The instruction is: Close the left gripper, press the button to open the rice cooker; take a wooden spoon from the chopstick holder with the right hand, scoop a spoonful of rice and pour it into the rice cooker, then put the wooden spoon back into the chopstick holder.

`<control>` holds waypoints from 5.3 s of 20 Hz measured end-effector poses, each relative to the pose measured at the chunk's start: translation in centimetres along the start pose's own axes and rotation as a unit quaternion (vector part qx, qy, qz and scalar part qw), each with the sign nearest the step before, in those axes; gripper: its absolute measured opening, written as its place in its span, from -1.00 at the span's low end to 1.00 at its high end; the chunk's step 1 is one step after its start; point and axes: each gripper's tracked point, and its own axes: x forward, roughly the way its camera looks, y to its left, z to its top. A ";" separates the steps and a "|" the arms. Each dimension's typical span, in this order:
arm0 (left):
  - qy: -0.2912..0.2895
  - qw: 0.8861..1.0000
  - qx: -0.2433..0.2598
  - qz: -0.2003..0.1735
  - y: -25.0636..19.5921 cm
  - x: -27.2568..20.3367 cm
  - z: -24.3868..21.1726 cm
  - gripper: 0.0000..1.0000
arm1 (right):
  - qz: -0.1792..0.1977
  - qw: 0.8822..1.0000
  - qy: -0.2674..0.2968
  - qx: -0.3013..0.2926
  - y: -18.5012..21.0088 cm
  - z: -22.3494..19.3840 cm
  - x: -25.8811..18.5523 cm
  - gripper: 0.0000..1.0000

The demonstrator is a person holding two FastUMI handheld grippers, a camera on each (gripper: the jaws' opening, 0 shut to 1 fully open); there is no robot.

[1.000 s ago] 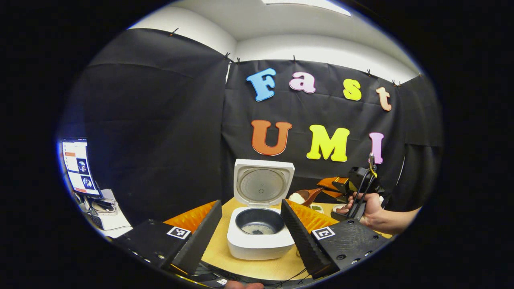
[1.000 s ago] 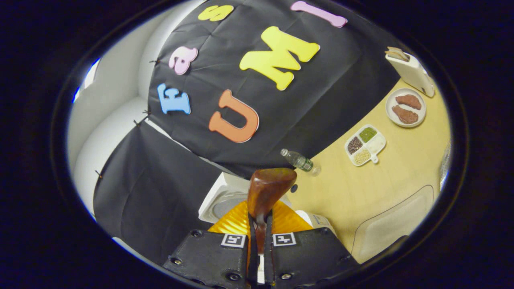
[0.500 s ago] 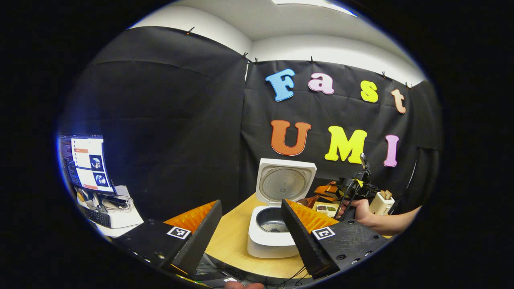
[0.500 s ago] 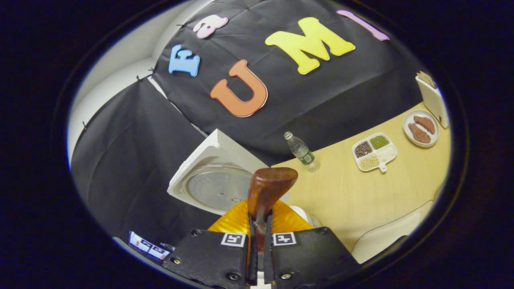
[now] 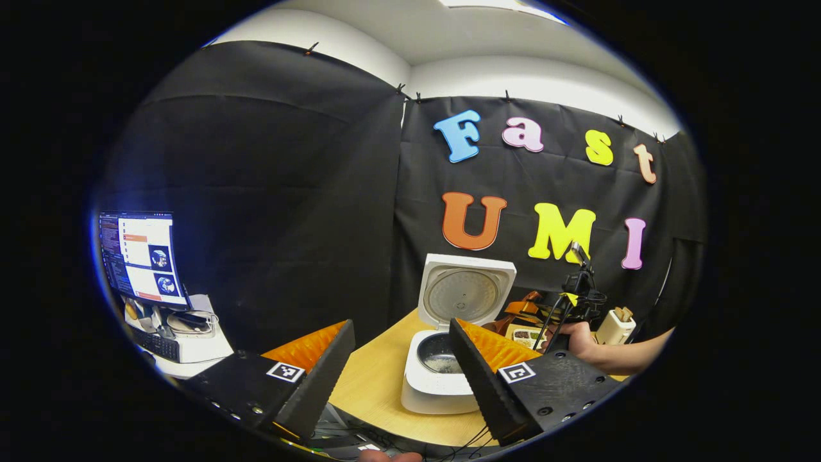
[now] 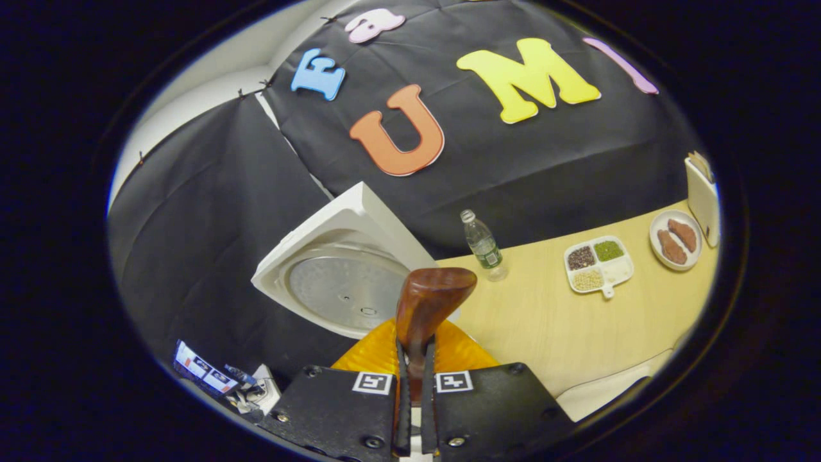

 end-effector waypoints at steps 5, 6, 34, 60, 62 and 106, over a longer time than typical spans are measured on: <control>-0.003 1.000 -0.005 0.002 -0.3 0.0 -0.1 0.89 | -0.003 0.997 -0.005 -0.078 0.8 0.3 -0.2 -0.77; -0.003 1.000 -0.006 0.003 -0.4 0.0 0.0 0.89 | -0.002 0.996 -0.007 -0.089 1.1 0.5 -0.2 -0.77; -0.013 1.000 -0.017 -0.009 0.2 -1.6 0.6 0.89 | 0.065 0.881 -0.069 -0.463 12.3 -0.2 -1.4 -0.77; -0.006 0.988 -0.010 -0.153 -12.8 2.2 0.4 0.89 | -0.144 0.953 -0.168 -0.209 -10.5 12.3 -26.9 -0.77; -0.002 0.987 -0.013 -0.162 -14.1 2.7 0.1 0.88 | -0.187 0.949 -0.171 -0.189 -14.8 12.5 -29.6 -0.77; 0.055 0.984 0.018 -0.168 -24.0 3.5 -2.2 0.89 | -0.314 0.941 -0.116 -0.047 -38.8 1.8 -30.3 0.67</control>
